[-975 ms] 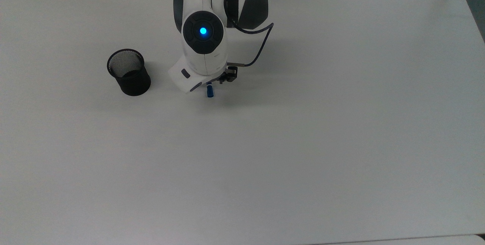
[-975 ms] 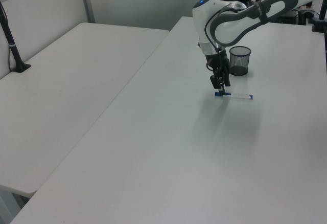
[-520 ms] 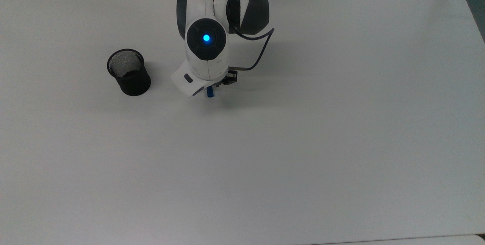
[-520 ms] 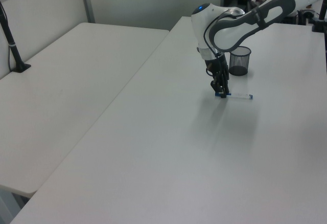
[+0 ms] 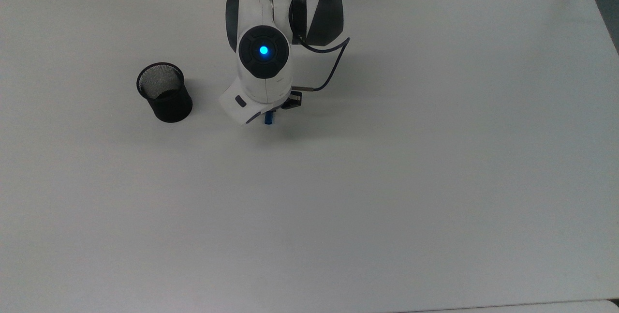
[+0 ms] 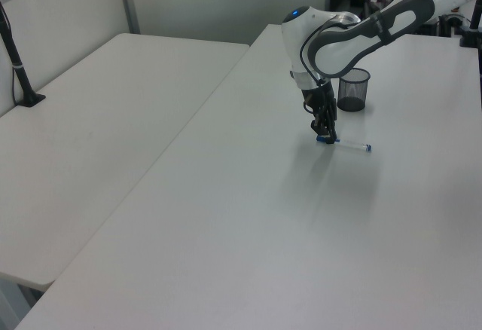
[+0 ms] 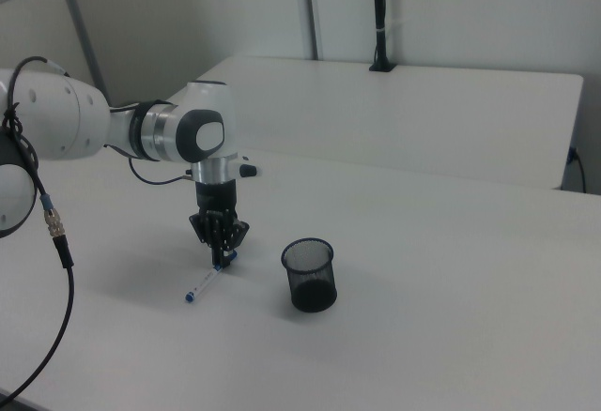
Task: Insert the marker
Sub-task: 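Close the gripper on the marker's blue-capped end, then lift the marker and carry it over the black mesh cup, then lower the marker tip-first into the mesh cup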
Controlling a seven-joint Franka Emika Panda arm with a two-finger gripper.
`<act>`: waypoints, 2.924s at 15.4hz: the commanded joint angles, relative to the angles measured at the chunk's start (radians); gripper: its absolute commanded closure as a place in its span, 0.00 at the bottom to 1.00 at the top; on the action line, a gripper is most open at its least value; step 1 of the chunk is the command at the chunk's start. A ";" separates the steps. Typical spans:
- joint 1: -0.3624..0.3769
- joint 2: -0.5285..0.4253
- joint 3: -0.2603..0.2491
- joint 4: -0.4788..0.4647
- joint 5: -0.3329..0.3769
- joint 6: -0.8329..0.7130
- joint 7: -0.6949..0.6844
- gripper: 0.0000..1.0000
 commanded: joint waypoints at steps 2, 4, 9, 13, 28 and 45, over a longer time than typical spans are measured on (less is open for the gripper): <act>0.013 -0.001 -0.007 -0.026 -0.013 0.045 -0.015 0.89; 0.010 -0.009 -0.007 -0.021 -0.010 0.040 -0.013 0.93; -0.007 -0.055 -0.017 0.000 0.005 0.033 -0.012 0.95; -0.034 -0.127 -0.017 0.017 0.014 0.031 -0.010 0.95; -0.250 -0.291 -0.021 0.069 -0.007 0.152 -0.119 0.95; -0.318 -0.164 -0.017 0.020 -0.101 0.254 -0.150 0.94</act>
